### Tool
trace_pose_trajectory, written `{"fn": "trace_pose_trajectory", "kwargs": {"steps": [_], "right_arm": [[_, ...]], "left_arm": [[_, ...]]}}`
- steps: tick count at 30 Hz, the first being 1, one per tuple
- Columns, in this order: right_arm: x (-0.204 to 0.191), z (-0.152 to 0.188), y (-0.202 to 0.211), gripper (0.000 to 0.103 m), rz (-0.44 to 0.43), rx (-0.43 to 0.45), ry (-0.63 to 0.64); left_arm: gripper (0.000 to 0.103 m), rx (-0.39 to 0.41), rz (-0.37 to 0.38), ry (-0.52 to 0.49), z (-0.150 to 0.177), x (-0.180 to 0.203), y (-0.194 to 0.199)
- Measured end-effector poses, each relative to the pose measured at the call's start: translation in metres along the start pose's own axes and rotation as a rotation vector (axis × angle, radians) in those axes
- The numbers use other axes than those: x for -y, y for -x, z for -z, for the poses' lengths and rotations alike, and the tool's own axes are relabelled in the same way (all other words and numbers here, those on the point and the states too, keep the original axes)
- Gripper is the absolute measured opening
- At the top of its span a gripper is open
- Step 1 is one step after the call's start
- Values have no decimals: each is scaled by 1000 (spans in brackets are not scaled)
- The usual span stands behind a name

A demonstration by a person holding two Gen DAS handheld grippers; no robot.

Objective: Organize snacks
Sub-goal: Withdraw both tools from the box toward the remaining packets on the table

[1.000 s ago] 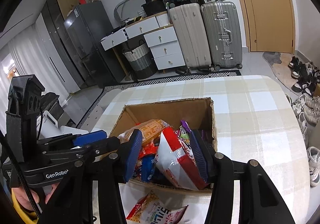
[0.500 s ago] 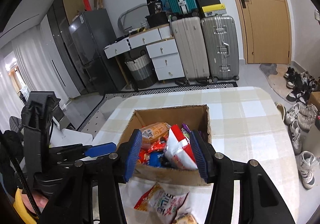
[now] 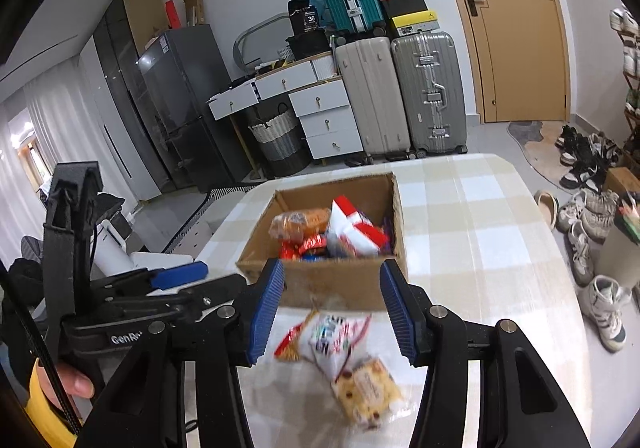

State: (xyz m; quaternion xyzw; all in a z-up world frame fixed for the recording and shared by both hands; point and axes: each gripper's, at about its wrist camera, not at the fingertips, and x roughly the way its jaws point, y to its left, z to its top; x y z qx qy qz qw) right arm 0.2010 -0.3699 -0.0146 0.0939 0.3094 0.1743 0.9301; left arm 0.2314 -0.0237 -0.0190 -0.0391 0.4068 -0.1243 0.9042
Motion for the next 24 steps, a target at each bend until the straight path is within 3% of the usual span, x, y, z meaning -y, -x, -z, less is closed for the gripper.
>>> {"fn": "trace_pose_trajectory", "kwargs": {"steps": [3, 10, 14, 24], "right_arm": [[3, 16, 17, 66, 1, 15, -16], [7, 53, 54, 72, 11, 51, -40], [12, 72, 65, 87, 22, 62, -62], [24, 117, 63, 90, 14, 26, -72]], "left_arm": [[76, 15, -8, 5, 13, 4, 14], [82, 41, 0, 3, 48, 10, 38], [83, 28, -13, 6, 65, 10, 39], [83, 10, -21, 6, 98, 2, 23]]}}
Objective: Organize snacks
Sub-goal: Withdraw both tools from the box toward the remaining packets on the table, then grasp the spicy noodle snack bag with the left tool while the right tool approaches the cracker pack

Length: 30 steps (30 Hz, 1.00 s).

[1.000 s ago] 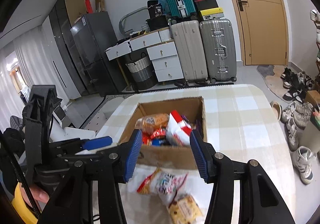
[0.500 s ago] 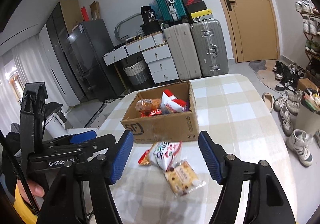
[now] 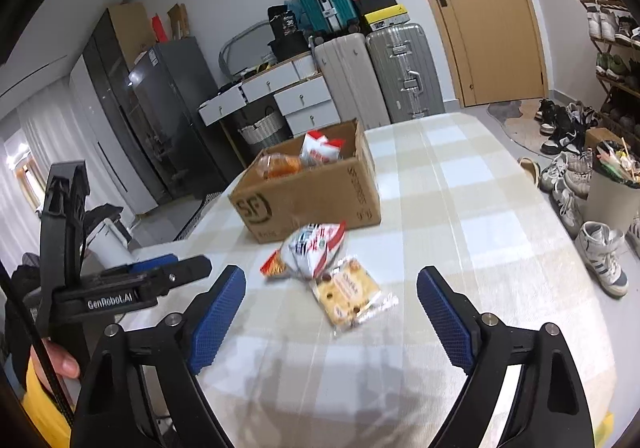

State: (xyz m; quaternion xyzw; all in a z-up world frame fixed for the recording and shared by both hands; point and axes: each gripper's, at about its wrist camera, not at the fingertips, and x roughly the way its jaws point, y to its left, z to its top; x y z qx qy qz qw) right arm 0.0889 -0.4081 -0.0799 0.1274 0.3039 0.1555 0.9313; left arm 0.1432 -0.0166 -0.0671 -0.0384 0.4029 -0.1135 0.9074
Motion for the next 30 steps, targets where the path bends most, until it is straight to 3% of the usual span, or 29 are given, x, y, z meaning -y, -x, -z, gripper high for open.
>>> {"fn": "trace_pose_trajectory", "kwargs": {"steps": [4, 6, 8, 20, 30], "right_arm": [[3, 15, -1, 90, -15, 9, -1], [3, 20, -3, 90, -17, 9, -2], [4, 26, -8, 90, -8, 2, 6], [6, 40, -44, 91, -16, -78, 7], [19, 36, -78, 91, -25, -141, -26]], "left_arm": [[84, 22, -15, 5, 7, -1, -1], [89, 19, -12, 2, 12, 0, -4], [101, 14, -10, -13, 15, 2, -9], [102, -98, 12, 8, 22, -6, -59], [102, -182, 84, 59, -10, -12, -111]]}}
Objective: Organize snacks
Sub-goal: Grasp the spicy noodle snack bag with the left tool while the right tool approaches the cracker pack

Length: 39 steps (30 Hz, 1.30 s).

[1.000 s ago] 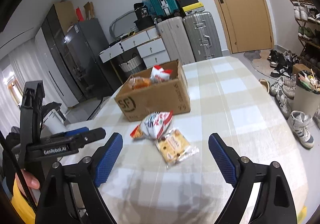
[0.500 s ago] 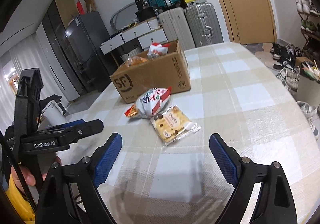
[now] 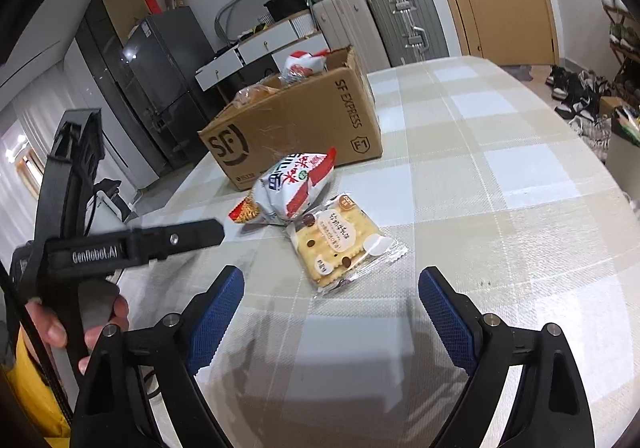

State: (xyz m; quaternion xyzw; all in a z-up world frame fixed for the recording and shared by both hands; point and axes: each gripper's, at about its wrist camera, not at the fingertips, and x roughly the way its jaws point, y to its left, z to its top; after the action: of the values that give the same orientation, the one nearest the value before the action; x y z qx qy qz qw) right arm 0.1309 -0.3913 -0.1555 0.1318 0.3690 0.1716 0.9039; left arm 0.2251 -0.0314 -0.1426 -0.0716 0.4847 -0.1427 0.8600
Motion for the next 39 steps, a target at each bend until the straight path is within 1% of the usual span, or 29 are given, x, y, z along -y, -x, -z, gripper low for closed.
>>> {"fn": "trace_pose_trajectory", "kwargs": {"steps": [5, 13, 16, 17, 18, 20, 21, 25, 26, 27, 28, 29, 31, 32, 34, 39], "right_arm": [[9, -7, -15, 91, -26, -32, -38], [14, -15, -31, 91, -49, -57, -43], [15, -16, -34, 91, -54, -68, -46], [15, -17, -36, 91, -55, -72, -47], [16, -17, -37, 91, -55, -75, -47], [16, -18, -39, 91, -54, -81, -46], [16, -19, -41, 91, -54, -84, -44], [15, -19, -45, 91, -50, -90, -36], [15, -18, -45, 91, -49, -89, -36], [15, -19, -46, 91, -47, -88, -36], [15, -18, -45, 91, -46, -87, -35], [15, -18, -46, 91, -45, -86, -34], [15, -18, -45, 91, -44, -85, -36], [15, -18, -45, 91, -40, -84, -36], [14, -18, -45, 91, -30, -85, -34], [12, -18, -45, 91, -4, -87, -27]], "left_arm": [[102, -12, 28, -20, -26, 13, -21], [102, -29, 18, -47, -68, 26, -59], [102, -49, 18, -42, -80, 25, -76], [102, -56, 24, -33, -83, 24, -81], [101, -68, 46, -11, -87, 20, -88], [95, -86, 96, 30, -94, 12, -98], [92, -88, 108, 46, -98, 9, -102], [79, -69, 118, 51, -109, 4, -107], [75, -69, 120, 49, -110, 3, -109], [70, -74, 140, 53, -113, 2, -111], [62, -86, 165, 57, -114, 2, -114], [58, -84, 162, 49, -112, 3, -114], [54, -73, 137, 15, -116, 6, -116], [52, -72, 141, 12, -117, 7, -116], [52, -69, 144, 3, -123, 9, -117], [51, -55, 143, -12, -125, 19, -111]]}}
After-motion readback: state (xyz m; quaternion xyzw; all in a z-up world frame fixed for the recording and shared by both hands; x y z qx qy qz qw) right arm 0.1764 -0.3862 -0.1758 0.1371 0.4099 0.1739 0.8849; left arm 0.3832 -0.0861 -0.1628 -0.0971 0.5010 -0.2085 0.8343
